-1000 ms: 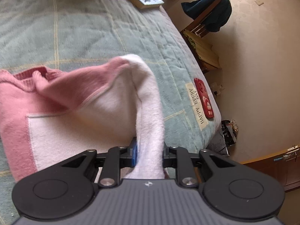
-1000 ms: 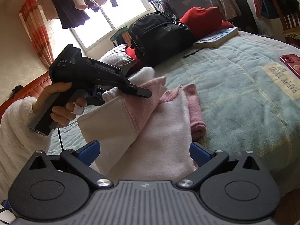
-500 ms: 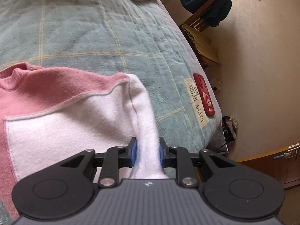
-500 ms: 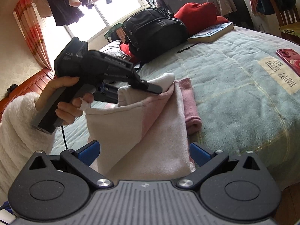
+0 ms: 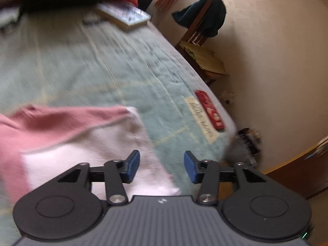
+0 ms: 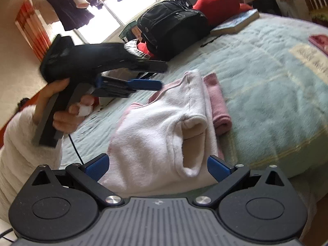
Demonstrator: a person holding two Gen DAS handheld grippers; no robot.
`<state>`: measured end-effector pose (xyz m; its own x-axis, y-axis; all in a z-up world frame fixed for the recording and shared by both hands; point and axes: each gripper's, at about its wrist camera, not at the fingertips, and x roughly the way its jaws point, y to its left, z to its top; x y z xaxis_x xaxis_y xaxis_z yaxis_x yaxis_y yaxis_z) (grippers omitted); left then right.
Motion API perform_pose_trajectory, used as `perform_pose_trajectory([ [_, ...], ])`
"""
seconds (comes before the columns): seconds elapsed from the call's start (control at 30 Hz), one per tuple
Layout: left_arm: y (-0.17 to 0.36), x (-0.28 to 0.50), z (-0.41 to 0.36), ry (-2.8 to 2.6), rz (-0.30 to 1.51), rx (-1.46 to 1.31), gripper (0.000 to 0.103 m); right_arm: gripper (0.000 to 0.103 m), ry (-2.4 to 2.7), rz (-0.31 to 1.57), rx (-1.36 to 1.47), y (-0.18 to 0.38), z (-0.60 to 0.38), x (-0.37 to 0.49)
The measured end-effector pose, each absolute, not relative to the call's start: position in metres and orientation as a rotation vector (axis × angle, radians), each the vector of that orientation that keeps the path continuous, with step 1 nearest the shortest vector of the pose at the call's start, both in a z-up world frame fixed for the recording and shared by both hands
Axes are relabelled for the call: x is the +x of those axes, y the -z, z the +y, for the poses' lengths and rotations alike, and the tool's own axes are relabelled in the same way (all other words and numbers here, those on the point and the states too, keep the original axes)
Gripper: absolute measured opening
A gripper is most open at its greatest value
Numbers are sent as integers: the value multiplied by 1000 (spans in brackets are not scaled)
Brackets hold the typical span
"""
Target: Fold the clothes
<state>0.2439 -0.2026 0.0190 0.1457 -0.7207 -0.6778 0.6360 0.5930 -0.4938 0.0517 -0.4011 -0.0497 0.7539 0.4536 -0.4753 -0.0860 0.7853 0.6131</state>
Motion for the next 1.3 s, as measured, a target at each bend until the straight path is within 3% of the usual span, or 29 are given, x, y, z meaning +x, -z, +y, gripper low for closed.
perform_pose_trajectory([
  [0.13, -20, 216, -172, 938, 941, 8, 66, 103, -360, 681, 705, 64, -407, 55],
  [0.4, 10, 186, -126, 922, 913, -55, 76, 103, -436, 743, 883, 92, -418, 82],
  [0.63, 34, 200, -102, 916, 954, -283, 77, 103, -465, 741, 943, 92, -427, 105],
  [0.87, 43, 202, -98, 921, 949, -315, 77, 103, -476, 771, 967, 104, -431, 132],
  [1.17, 47, 202, -92, 925, 942, -380, 77, 103, -564, 675, 998, 96, -432, 150],
  [1.3, 35, 196, -91, 911, 904, -359, 77, 97, -559, 649, 1002, 104, -437, 154],
])
